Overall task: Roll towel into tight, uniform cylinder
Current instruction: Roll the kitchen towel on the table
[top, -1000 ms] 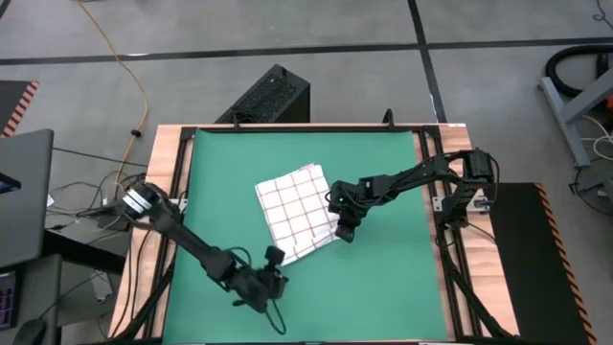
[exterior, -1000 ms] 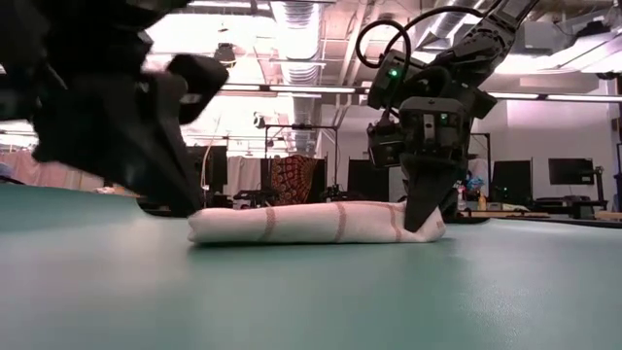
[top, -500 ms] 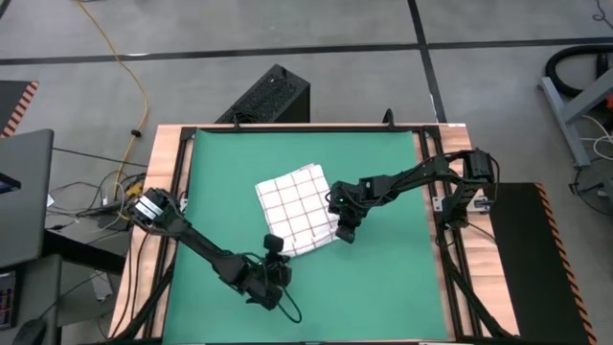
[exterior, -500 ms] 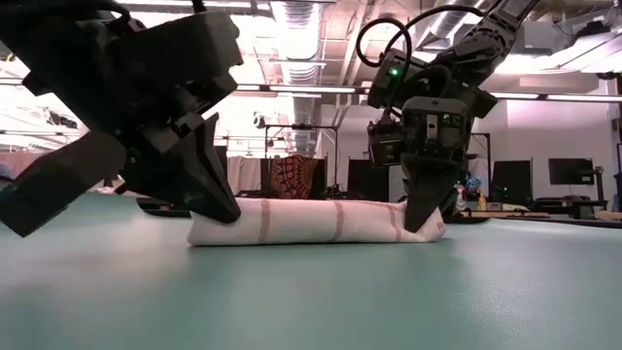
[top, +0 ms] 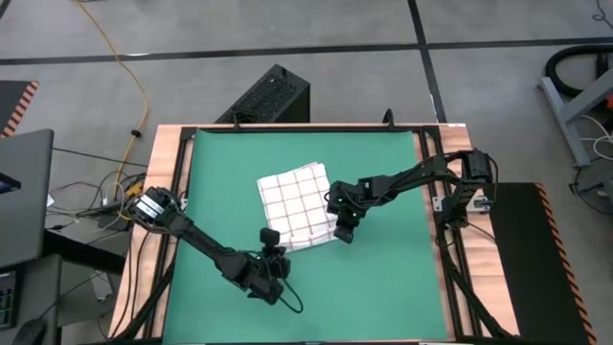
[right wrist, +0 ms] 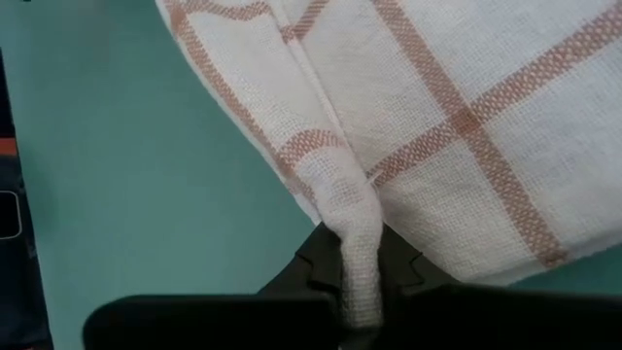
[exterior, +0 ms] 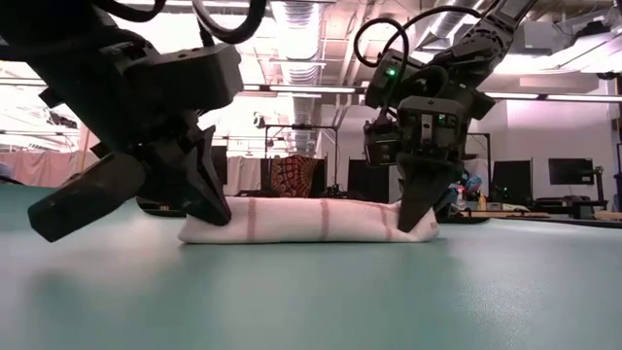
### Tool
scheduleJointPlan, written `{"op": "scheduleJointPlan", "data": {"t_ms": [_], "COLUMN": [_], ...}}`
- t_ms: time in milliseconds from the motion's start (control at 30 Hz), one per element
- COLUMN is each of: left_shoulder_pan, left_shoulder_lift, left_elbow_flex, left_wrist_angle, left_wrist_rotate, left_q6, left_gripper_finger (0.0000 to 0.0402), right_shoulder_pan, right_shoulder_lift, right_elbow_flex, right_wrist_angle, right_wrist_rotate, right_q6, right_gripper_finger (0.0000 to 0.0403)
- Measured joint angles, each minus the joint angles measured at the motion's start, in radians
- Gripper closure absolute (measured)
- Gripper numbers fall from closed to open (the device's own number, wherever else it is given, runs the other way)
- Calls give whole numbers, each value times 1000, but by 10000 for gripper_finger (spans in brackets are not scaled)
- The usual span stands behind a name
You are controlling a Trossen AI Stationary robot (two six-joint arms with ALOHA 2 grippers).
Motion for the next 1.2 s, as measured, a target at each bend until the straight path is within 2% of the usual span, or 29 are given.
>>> {"op": "scheduleJointPlan", "data": {"t_ms": [367, 700, 933, 1200], "left_shoulder_pan": [-1, -9, 13, 44], "left_shoulder_lift": [0, -1, -3, -11], "left_elbow_flex": [0, 0, -30, -133], "left_wrist_angle": [-32, -33, -21, 143], "left_wrist_rotate": [-111, -148, -139, -61], "left_q6": [33, 23, -29, -71], "left_gripper_finger": [402, 402, 402, 402], "right_shoulder_pan": [0, 0, 0, 3], "right_shoulder_lift": [0, 0, 0, 0], "right_elbow_flex": [-1, -2, -2, -2], "right_wrist_angle": [0, 3, 4, 6], "right_wrist_rotate": [0, 0, 0, -1], "right_q6": [0, 0, -1, -22], "right_gripper_finger": [371, 371, 371, 371]}}
